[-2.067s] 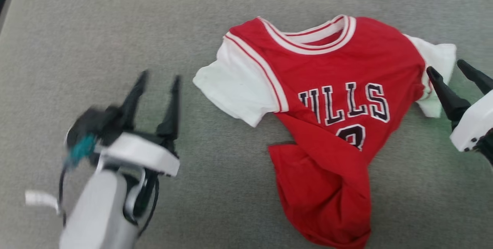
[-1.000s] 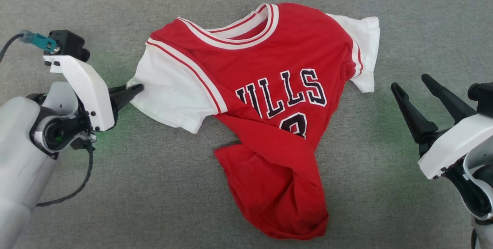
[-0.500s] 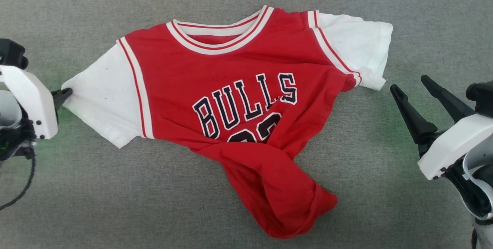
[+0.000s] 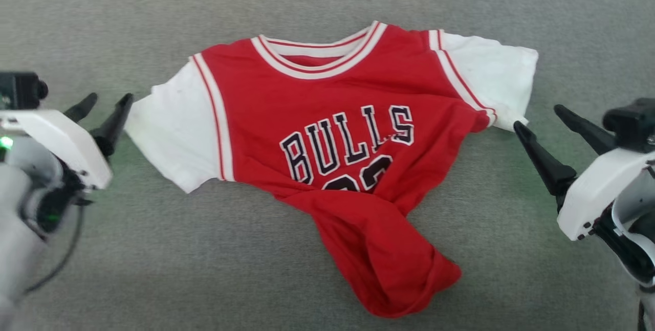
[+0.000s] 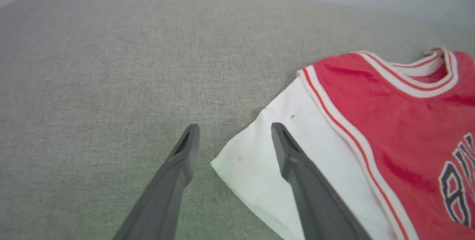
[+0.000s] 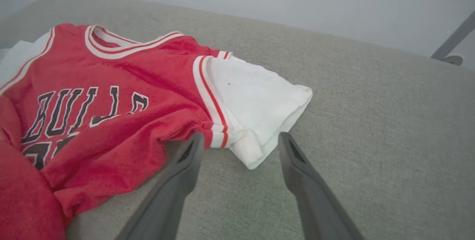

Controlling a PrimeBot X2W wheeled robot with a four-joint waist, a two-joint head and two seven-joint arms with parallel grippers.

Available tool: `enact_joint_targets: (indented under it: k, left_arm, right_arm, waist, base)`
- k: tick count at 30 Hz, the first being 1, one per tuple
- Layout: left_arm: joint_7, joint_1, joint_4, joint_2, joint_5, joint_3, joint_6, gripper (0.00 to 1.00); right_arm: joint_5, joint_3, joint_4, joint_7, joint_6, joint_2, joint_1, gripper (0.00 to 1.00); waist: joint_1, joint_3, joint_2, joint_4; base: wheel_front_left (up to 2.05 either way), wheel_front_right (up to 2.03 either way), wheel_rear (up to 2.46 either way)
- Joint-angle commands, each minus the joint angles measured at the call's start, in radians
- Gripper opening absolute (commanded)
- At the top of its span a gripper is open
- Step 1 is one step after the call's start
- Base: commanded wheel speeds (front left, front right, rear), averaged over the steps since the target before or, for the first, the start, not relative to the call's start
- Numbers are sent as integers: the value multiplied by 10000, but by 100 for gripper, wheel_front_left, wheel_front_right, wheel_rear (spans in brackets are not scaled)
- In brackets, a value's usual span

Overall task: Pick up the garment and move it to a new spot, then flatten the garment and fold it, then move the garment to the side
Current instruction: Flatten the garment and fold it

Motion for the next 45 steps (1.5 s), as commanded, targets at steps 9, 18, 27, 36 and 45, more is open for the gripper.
enact_joint_targets:
  k: [9, 18, 27, 36, 45]
  left_arm:
    - [-2932, 1633, -780, -1916, 1511, 595, 1050, 100]
    - [-2949, 3892, -3347, -3927, 4928, 3795, 1717, 100]
    - [-2952, 5226, -4196, -5558, 7004, 5421, 913, 100]
    - [-2953, 5297, -4275, -6254, 7853, 6181, 241, 100]
    - [-2954, 3403, -4107, -4979, 8274, 5247, 10, 100]
  right_arm:
    - [550, 1797, 922, 1455, 1, -1551, -1969, 100]
    - [1675, 2961, 2286, 3029, -1, -3038, -4083, 100]
    - [2266, 4369, 3667, 4117, -1, -4314, -5872, 100]
    - [3354, 5981, 4503, 5366, 2, -4857, -6187, 100]
    - [4293, 6724, 3897, 5929, -1, -5120, -6434, 0]
  waist:
    - [0, -71, -1, 1244]
    - [0, 343, -1, 2348]
    - [0, 883, -1, 3165]
    - [0, 1280, -1, 3322]
    - [0, 1523, -1, 3085]
  base:
    - [0, 0, 0]
    - [0, 0, 0]
    - [0, 0, 0]
    - [0, 0, 0]
    - [0, 0, 0]
